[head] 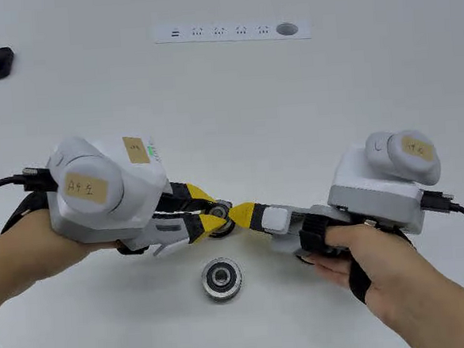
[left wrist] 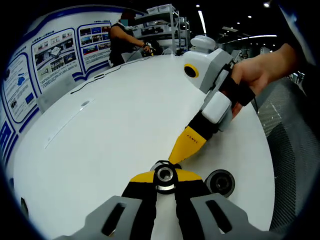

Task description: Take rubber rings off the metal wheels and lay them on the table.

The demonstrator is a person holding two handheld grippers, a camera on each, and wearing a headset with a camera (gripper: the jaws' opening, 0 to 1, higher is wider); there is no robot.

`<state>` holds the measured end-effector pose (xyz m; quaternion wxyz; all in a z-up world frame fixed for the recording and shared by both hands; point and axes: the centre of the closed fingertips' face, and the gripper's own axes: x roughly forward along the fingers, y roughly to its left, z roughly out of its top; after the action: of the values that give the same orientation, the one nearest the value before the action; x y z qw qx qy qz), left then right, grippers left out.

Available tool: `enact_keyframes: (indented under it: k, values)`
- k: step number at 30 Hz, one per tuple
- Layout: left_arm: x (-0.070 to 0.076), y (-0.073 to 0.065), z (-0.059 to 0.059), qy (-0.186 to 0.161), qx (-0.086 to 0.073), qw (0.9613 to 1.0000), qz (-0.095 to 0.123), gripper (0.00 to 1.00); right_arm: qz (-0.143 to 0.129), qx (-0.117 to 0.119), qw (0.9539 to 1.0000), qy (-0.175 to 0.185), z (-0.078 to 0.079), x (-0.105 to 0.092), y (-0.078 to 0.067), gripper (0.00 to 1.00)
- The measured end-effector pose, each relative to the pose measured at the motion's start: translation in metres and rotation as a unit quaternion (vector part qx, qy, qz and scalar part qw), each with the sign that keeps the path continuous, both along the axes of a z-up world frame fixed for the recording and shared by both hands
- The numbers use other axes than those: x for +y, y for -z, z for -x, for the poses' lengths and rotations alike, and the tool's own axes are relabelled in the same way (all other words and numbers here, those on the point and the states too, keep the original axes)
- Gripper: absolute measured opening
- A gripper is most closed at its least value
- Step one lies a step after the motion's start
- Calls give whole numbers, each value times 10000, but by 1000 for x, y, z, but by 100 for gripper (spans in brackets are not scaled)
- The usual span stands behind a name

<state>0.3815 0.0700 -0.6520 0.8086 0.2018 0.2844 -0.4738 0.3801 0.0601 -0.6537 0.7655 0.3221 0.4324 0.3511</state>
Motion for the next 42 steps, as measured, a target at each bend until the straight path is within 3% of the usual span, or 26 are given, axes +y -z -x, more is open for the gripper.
enact_keyframes:
  k: [21,42]
  values:
    - [0,0,0,-49,-39,10000,32,13,249,-374,9987,-226,-2,6,-1,1]
    - [1,0,0,-48,-95,9999,71,13,16,-279,9993,-267,1,7,-7,1]
